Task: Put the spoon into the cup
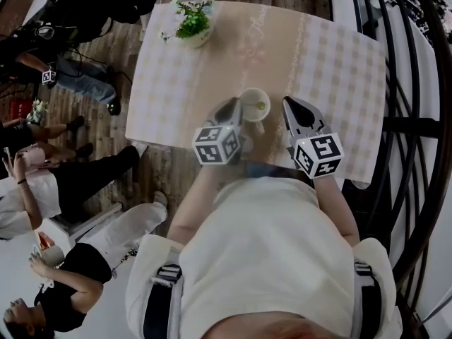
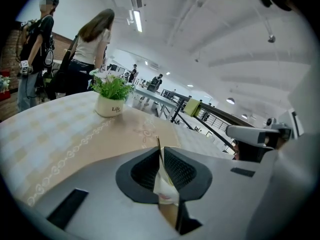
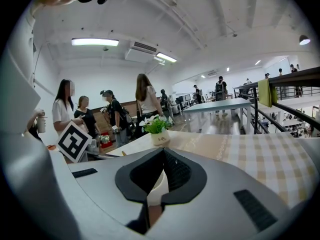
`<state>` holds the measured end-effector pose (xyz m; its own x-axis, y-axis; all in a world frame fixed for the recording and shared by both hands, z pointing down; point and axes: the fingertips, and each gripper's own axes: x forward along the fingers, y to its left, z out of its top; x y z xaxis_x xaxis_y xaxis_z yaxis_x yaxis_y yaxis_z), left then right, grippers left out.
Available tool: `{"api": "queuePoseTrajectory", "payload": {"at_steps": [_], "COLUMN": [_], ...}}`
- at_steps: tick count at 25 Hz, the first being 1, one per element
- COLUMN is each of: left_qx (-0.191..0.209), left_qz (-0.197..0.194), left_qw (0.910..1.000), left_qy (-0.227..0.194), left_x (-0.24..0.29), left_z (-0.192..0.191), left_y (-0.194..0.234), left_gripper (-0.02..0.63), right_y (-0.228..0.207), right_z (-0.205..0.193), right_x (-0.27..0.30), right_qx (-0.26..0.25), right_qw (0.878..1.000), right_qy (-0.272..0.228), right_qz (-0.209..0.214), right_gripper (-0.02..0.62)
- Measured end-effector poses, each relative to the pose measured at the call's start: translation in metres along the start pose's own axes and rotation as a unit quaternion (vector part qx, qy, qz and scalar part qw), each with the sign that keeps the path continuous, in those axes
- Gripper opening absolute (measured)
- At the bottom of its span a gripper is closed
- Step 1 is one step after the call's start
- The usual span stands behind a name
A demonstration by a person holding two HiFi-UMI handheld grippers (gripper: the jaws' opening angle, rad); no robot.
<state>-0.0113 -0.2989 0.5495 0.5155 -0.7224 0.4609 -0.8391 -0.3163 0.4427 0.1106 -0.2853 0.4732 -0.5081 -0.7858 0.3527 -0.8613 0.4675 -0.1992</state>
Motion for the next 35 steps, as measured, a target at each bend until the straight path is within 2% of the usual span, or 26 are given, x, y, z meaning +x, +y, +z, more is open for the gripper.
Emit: {"api": "queuePoseTrajectory", "payload": {"at_steps": [3,4,6,14,24,30,35], "left_qx": [-0.003,-0.005,-0.009,-0.014,-0.019,-0.022,-0.024], "left_qz": [0.004,0.003,-0.001,0.006,-0.001,-0.003,-0.005], "left_qw": [1.0000,1.0000,1.0000,0.9998,0.9988,0.9976,0.9965], "left_qy": [0.000,0.000,0.000,-0.015,-0.045,-0.066,-0.080], "left_x": [-0.001,-0.002,-0.003,-0.018,-0.076,-0.119,-0.158], "left_z": [-0.002,-0.003,-0.005,-0.006,-0.004,-0.012,-0.021], "left_y": [0.001,0.001,0.002,0.009,0.002,-0.002,-0.007], "left_gripper": [0.008,0.024,0.098,0.132,0.130,0.101,0.047], "right_y": [0.003,0.004,0.008,0.025,0.060,0.092,0.120], "right_z": [-0.002,-0.003,-0.003,-0.011,-0.022,-0.033,-0.045], "right_x": [0.001,0.001,0.002,-0.004,-0.037,-0.061,-0.082], "right_qx": [-0.001,-0.001,-0.002,-0.006,-0.007,-0.011,-0.014], "right_qw": [1.000,1.000,1.000,1.000,1.000,1.000,1.000], "right_qy": [0.005,0.006,0.007,0.005,-0.004,-0.008,-0.010], "right_qz": [0.005,0.007,0.011,0.021,0.010,0.006,0.007], "right_gripper": [0.000,0.000,0.000,0.000,0.000,0.000,0.000]}}
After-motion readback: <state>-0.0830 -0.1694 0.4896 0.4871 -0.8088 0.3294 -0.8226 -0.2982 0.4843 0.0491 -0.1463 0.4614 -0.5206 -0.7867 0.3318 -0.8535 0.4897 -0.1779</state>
